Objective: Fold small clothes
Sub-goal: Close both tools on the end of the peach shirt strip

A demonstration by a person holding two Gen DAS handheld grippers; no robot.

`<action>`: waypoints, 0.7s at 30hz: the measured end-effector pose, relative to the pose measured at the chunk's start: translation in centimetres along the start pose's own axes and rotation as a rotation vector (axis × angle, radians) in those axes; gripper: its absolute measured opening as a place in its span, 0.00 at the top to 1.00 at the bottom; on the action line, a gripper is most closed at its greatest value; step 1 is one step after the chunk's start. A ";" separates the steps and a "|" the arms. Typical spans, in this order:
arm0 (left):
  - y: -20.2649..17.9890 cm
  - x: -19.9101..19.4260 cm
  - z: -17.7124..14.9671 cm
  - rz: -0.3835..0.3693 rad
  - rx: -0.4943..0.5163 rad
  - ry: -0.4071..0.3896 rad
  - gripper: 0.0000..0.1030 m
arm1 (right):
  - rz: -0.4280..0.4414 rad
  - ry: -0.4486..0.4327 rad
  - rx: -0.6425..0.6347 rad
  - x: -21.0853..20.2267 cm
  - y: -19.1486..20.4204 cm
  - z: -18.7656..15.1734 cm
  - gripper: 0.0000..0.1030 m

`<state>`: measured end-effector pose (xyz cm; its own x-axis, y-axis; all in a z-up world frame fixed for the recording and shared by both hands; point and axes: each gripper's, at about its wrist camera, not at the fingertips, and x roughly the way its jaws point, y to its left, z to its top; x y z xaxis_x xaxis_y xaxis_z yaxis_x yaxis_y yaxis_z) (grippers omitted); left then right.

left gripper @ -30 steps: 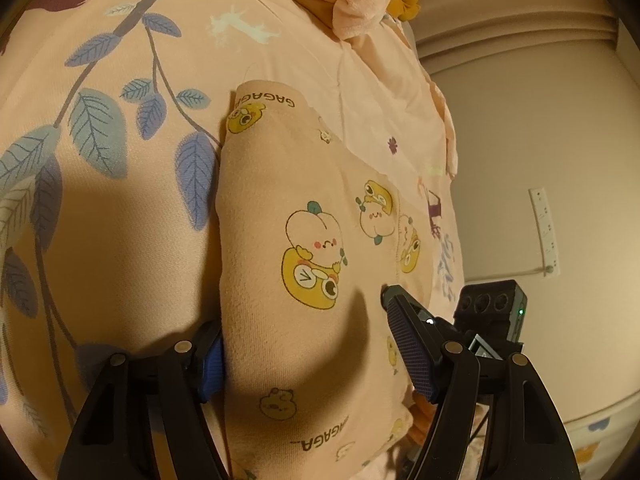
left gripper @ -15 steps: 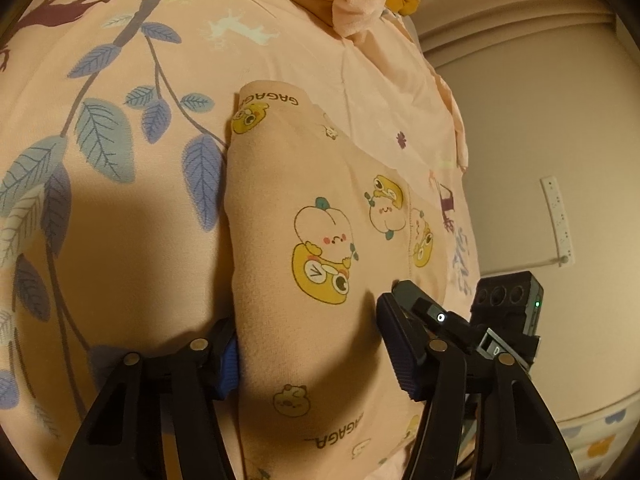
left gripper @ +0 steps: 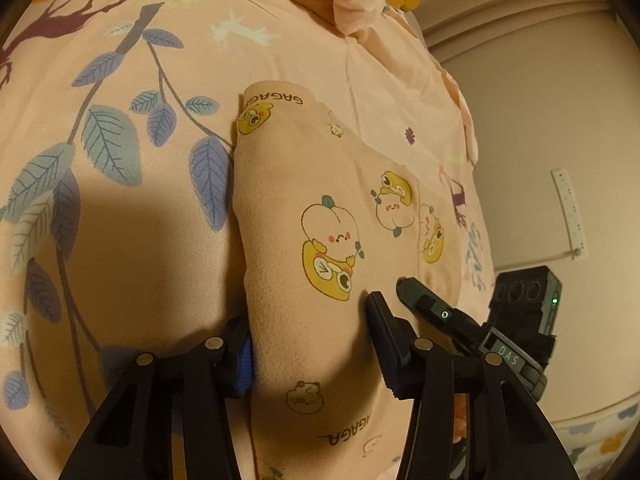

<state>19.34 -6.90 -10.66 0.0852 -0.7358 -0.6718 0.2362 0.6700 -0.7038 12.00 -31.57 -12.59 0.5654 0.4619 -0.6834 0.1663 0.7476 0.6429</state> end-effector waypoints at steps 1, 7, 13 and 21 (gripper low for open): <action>0.0 0.0 0.0 0.008 0.004 0.000 0.54 | -0.012 -0.003 -0.010 0.0 0.2 0.0 0.69; -0.3 0.0 -0.2 0.039 0.016 -0.004 0.59 | -0.069 -0.017 -0.053 0.2 1.1 -0.2 0.72; -1.2 0.3 -0.3 0.095 0.053 -0.013 0.61 | -0.143 -0.038 -0.128 0.3 2.4 -0.5 0.76; -2.3 0.4 -0.6 0.165 0.107 -0.037 0.65 | -0.239 -0.080 -0.244 0.4 4.2 -0.9 0.81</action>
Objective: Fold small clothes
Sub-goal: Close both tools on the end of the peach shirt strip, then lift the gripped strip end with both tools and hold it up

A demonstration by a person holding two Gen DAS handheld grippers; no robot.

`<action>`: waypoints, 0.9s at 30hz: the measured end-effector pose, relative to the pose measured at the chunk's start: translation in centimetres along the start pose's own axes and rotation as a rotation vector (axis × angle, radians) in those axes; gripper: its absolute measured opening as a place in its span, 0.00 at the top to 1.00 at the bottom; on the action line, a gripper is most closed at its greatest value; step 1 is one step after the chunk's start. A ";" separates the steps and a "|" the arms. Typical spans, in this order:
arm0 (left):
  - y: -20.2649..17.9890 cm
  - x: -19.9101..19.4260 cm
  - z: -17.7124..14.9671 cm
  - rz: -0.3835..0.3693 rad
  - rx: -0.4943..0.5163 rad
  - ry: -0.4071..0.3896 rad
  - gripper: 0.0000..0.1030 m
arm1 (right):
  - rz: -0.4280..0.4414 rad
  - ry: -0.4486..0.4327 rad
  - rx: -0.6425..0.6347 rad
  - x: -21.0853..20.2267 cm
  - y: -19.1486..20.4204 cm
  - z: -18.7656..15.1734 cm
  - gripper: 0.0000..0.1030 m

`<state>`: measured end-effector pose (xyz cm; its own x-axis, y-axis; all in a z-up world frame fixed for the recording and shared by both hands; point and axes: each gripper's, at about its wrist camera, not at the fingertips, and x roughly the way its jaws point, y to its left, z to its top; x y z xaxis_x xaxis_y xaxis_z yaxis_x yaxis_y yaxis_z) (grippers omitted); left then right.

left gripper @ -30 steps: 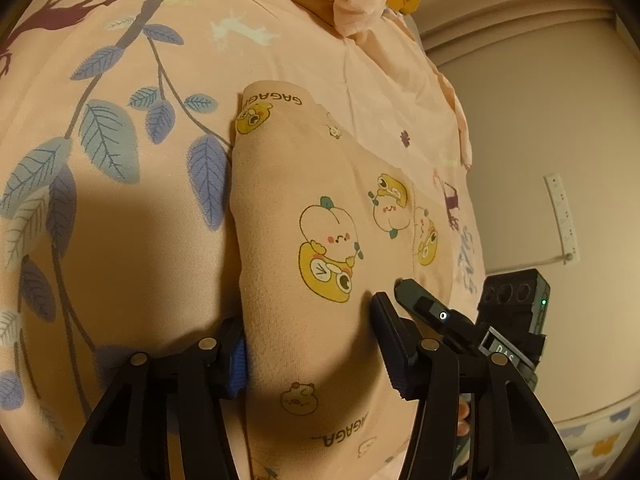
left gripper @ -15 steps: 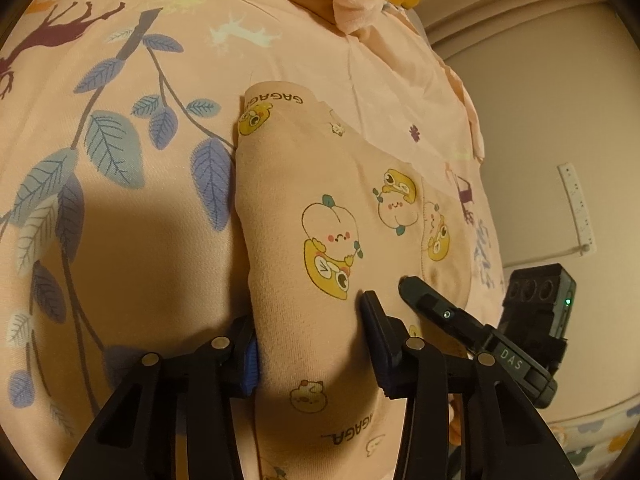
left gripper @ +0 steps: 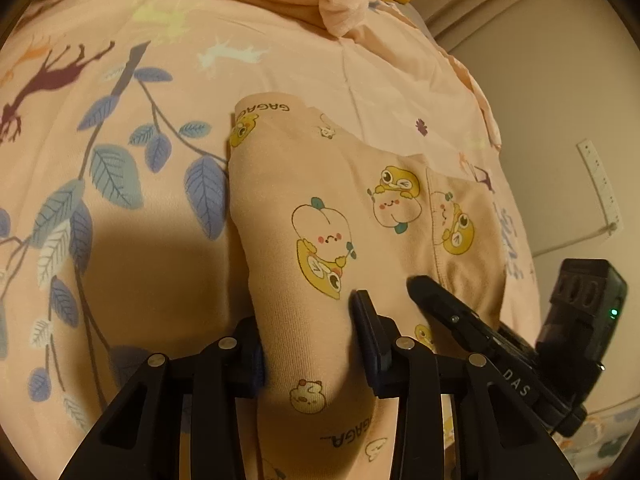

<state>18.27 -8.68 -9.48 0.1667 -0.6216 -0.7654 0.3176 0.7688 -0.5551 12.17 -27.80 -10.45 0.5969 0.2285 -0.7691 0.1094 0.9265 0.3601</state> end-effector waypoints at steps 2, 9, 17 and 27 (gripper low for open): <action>-0.1 0.0 -0.1 0.003 0.015 -0.002 0.66 | -0.021 -0.012 -0.025 -0.1 0.4 0.0 0.82; -0.3 -0.3 0.0 0.006 0.032 -0.016 0.69 | -0.026 -0.045 -0.034 -1.2 0.9 -0.3 0.83; -0.8 -1.4 -0.5 0.007 0.060 -0.035 0.73 | -0.027 -0.083 -0.058 -3.0 2.2 -0.7 0.84; -1.4 -3.8 -2.0 -0.005 0.071 -0.051 0.73 | -0.011 -0.111 -0.062 -5.3 3.5 -1.9 0.84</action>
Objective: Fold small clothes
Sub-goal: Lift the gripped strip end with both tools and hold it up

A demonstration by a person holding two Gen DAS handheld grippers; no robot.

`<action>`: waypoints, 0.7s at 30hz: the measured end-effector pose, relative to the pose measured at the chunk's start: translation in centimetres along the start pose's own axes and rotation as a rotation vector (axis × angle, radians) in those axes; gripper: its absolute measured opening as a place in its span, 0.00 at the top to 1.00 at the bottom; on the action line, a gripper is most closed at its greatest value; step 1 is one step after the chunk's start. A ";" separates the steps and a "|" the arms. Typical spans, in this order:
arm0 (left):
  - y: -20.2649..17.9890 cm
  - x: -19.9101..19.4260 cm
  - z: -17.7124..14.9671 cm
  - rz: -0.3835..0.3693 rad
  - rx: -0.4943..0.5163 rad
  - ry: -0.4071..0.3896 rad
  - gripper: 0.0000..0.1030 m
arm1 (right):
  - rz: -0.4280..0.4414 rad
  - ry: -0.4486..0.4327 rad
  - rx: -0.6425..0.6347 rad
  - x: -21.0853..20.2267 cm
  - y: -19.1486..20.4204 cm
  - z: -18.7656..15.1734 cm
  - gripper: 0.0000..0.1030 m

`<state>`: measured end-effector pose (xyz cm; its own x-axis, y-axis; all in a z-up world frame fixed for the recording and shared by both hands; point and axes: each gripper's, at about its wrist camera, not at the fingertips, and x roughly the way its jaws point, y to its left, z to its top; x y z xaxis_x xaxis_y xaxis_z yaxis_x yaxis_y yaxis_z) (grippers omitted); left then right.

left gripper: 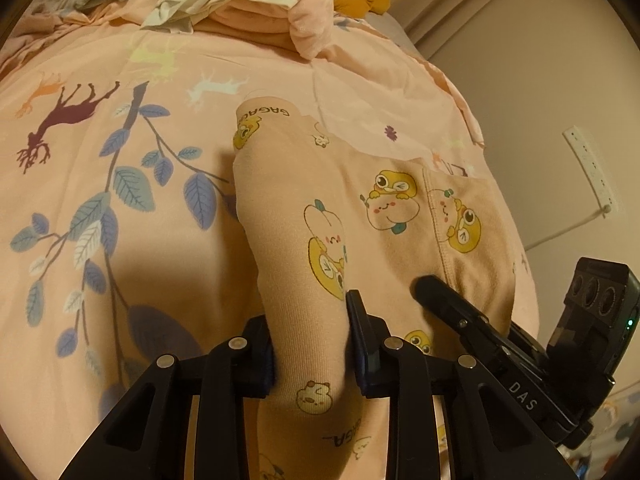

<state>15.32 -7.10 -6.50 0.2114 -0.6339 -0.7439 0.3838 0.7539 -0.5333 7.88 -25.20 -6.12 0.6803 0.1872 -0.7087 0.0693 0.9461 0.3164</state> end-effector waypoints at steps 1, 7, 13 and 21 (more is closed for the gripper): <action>0.0 -0.2 -0.1 0.001 0.002 -0.001 0.73 | 0.001 -0.001 -0.002 -0.1 0.1 -0.1 0.84; -0.3 -0.9 -1.0 0.004 0.002 0.004 0.73 | 0.009 -0.003 -0.001 -1.2 0.8 -1.0 0.84; -0.5 -1.3 -2.0 0.009 0.001 0.012 0.73 | 0.015 0.005 0.003 -2.0 1.4 -2.1 0.84; -0.3 -2.0 -3.5 0.020 -0.007 0.024 0.73 | 0.030 0.018 0.006 -2.8 2.2 -3.6 0.84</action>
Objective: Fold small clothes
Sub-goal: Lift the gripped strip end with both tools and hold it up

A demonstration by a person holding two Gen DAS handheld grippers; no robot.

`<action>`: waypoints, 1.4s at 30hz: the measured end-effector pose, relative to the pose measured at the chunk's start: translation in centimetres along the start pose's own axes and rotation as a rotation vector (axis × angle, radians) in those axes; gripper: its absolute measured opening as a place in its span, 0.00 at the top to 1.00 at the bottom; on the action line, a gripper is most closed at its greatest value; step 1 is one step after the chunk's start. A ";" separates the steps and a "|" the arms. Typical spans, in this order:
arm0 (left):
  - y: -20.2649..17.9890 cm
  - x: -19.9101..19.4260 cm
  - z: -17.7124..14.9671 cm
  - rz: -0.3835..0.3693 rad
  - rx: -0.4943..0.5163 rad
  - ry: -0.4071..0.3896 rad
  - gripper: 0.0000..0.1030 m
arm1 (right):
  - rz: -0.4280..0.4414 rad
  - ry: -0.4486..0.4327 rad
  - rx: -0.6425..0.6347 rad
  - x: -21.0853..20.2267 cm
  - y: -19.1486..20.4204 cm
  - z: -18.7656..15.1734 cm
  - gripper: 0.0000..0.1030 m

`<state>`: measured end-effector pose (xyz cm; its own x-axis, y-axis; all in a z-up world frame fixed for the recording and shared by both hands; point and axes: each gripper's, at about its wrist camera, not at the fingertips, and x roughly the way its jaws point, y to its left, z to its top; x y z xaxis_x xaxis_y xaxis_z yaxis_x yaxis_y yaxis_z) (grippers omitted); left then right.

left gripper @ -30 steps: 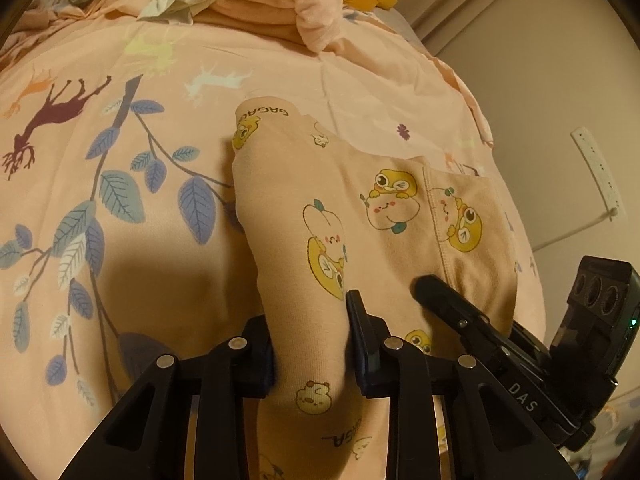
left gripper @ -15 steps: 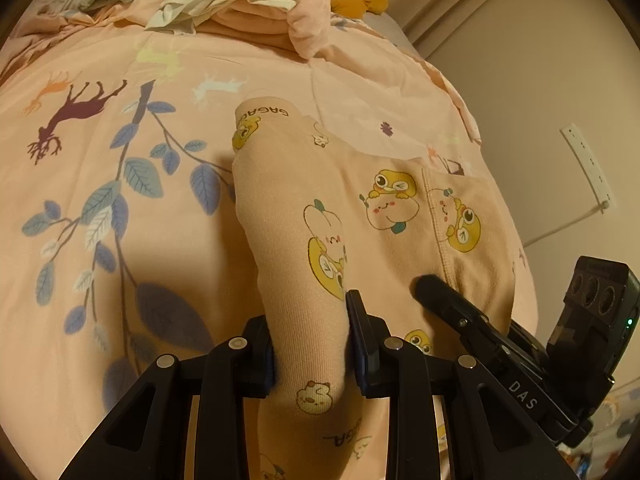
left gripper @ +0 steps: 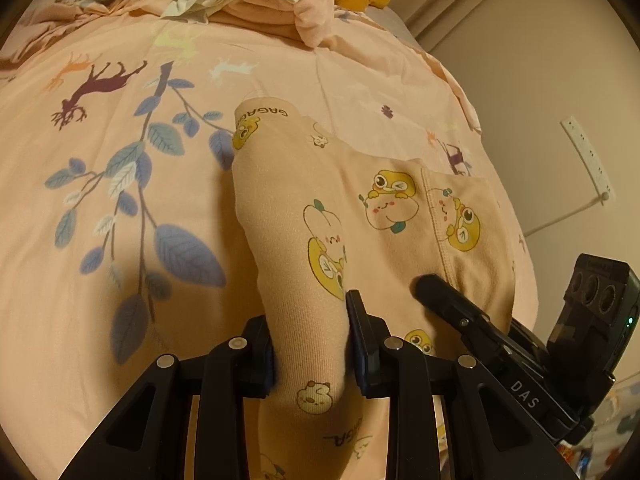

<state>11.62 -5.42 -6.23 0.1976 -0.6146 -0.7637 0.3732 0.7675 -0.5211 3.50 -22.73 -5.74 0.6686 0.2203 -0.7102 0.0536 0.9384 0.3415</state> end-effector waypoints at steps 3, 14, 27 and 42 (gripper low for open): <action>0.2 -0.3 -0.5 0.004 -0.004 0.003 0.73 | 0.006 0.005 -0.002 -0.2 0.4 -0.5 0.84; 1.4 -1.5 -2.3 0.005 -0.043 0.014 0.73 | 0.030 0.027 -0.022 -0.5 1.9 -1.9 0.84; 2.5 -2.6 -3.4 0.016 -0.083 0.007 0.73 | 0.059 0.054 -0.054 0.0 3.7 -2.5 0.84; 4.3 -3.9 -3.8 0.030 -0.128 -0.015 0.73 | 0.085 0.072 -0.098 1.3 5.8 -2.2 0.84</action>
<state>8.97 0.94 -6.97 0.2212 -0.5930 -0.7742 0.2487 0.8020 -0.5431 3.03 -16.41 -6.09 0.6123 0.3154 -0.7250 -0.0758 0.9362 0.3433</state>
